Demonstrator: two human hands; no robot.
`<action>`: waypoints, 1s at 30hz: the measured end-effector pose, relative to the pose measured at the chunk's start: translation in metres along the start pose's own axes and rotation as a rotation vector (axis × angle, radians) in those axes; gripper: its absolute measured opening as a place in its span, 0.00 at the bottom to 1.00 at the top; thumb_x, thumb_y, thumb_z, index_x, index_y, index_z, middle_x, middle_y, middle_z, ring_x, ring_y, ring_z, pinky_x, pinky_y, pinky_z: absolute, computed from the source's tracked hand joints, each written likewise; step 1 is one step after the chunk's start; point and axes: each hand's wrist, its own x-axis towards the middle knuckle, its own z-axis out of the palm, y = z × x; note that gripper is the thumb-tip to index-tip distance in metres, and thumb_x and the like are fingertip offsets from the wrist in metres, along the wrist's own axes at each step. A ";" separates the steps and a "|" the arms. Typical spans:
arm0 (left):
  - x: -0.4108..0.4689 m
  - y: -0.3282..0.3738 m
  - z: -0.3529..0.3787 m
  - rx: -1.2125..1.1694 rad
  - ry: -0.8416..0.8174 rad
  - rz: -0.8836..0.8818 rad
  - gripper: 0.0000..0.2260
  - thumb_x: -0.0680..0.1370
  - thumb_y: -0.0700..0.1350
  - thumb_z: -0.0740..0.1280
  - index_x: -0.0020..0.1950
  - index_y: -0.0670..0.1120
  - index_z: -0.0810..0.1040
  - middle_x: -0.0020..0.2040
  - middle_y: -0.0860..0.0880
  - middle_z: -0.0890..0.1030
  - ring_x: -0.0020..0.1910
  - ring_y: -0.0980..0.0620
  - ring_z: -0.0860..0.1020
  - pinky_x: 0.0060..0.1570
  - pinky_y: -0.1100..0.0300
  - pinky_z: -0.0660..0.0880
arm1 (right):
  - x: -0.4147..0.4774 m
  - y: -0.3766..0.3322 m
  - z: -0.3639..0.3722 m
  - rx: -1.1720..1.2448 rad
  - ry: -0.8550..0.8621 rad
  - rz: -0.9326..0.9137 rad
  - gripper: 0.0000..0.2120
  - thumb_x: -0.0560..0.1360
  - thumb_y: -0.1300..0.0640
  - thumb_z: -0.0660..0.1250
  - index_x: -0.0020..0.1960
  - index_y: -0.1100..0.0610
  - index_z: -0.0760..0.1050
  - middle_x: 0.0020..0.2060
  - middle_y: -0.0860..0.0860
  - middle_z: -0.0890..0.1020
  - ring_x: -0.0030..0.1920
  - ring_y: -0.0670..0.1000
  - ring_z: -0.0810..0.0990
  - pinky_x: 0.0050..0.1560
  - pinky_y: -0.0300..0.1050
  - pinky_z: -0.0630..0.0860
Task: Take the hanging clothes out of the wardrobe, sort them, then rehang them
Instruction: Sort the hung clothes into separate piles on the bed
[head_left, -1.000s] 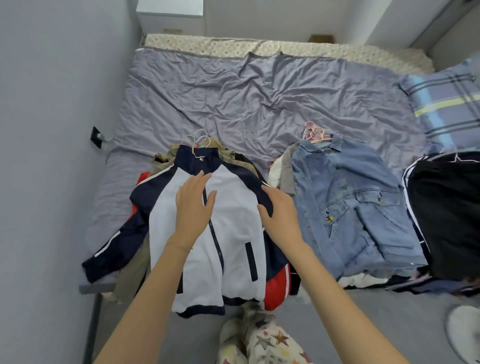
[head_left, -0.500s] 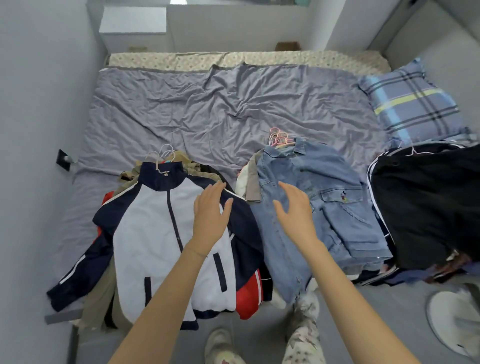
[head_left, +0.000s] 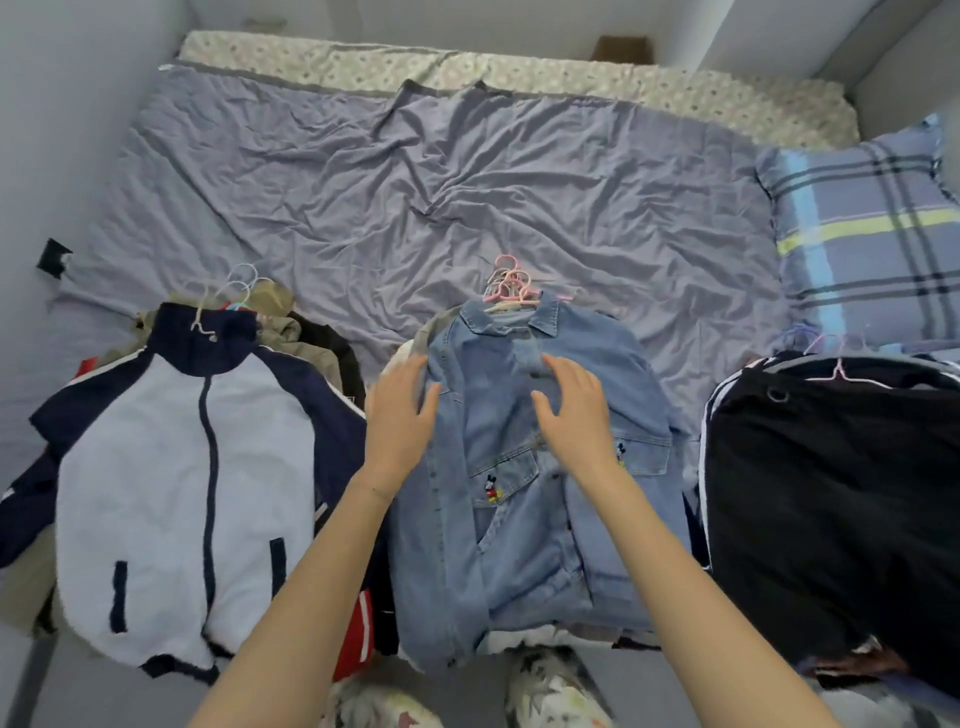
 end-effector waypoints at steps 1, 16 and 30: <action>0.007 0.003 0.014 -0.004 0.001 -0.032 0.16 0.81 0.43 0.64 0.68 0.43 0.73 0.65 0.46 0.77 0.66 0.45 0.73 0.67 0.44 0.68 | 0.012 0.013 -0.004 -0.003 -0.019 0.002 0.23 0.80 0.56 0.63 0.74 0.56 0.65 0.72 0.52 0.69 0.73 0.55 0.63 0.72 0.53 0.62; 0.161 -0.087 0.197 0.207 0.013 -0.208 0.22 0.82 0.48 0.61 0.74 0.40 0.66 0.69 0.42 0.73 0.70 0.41 0.68 0.70 0.46 0.62 | 0.212 0.168 0.076 -0.105 -0.150 -0.051 0.28 0.81 0.49 0.62 0.78 0.52 0.58 0.78 0.53 0.56 0.78 0.54 0.51 0.77 0.53 0.52; 0.203 -0.139 0.237 0.133 0.197 -0.142 0.15 0.79 0.49 0.66 0.61 0.40 0.77 0.57 0.42 0.80 0.58 0.43 0.75 0.60 0.50 0.69 | 0.283 0.225 0.114 -0.290 0.091 -0.114 0.24 0.79 0.39 0.60 0.66 0.55 0.69 0.60 0.57 0.75 0.62 0.60 0.70 0.66 0.55 0.61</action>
